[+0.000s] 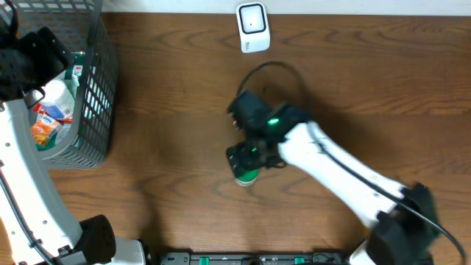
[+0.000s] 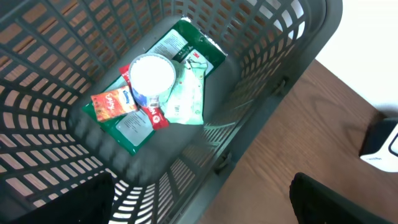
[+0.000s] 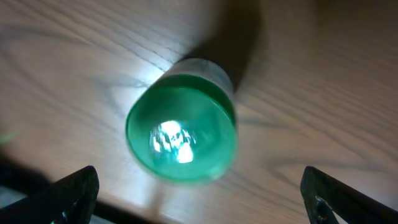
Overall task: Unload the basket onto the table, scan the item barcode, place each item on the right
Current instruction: 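Grasp the green-capped jar with the right gripper, then lift the jar to the scanner and rotate its label toward it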
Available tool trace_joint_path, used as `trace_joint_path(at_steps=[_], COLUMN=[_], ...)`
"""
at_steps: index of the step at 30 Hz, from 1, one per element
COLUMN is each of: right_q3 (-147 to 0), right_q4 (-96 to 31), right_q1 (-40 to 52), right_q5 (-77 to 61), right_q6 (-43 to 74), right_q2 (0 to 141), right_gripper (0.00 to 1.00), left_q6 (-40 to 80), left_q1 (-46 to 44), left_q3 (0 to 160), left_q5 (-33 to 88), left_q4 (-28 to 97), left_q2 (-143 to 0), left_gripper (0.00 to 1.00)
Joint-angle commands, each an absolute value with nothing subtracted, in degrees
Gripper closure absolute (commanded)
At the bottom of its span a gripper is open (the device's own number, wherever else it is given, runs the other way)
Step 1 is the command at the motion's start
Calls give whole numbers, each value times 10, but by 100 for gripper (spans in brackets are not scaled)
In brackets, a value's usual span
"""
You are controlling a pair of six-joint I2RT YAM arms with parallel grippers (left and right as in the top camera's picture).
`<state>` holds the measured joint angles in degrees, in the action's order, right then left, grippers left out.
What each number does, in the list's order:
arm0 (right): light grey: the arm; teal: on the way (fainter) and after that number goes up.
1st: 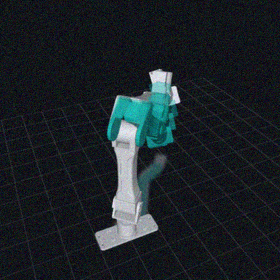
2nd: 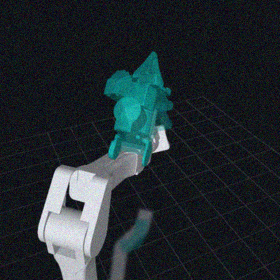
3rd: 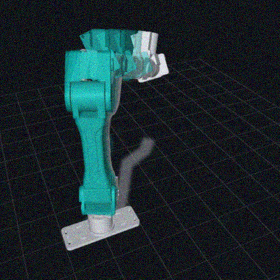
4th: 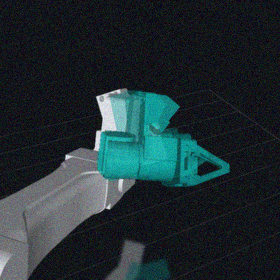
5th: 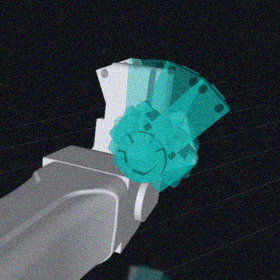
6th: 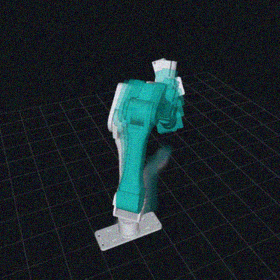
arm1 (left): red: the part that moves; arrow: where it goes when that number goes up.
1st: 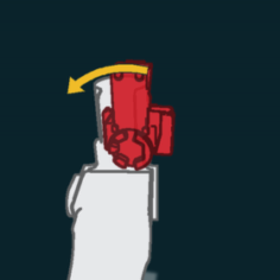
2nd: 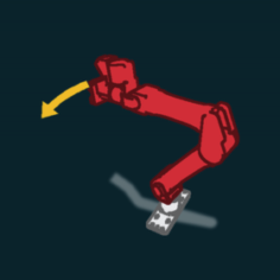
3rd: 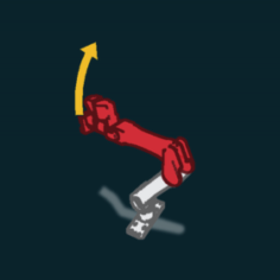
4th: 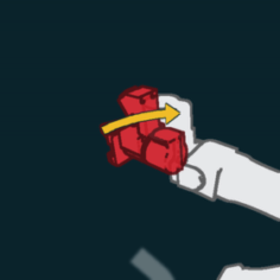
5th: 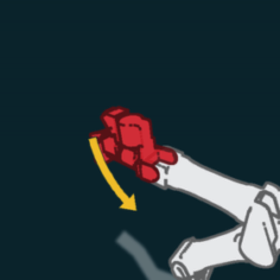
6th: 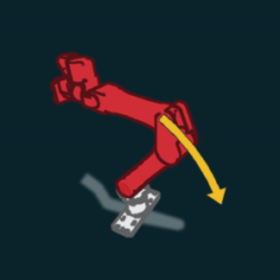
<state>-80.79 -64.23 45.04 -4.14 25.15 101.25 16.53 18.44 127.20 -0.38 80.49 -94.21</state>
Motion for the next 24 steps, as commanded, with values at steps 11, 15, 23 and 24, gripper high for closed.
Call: trace_joint_path(at_steps=[11, 15, 23, 24], right_q3=[-805, -806, -806, -806], right_q4=[-634, -634, -625, -622], right_q1=[500, 483, 453, 449], right_q5=[25, 62, 201, 237], right_q6=[307, 258, 130, 103], right_q2=[1104, 1104, 1104, 1104], right_gripper=[32, 42, 38, 37], left_q6=[168, 168, 168, 168], left_q1=[186, 186, 186, 186], left_q3=[1268, 1268, 1268, 1268], left_q5=[-9, -6, -5, -5], left_q4=[805, 805, 805, 805], left_q2=[-948, -948, -948, -948], left_gripper=[10, 10, 10, 10])
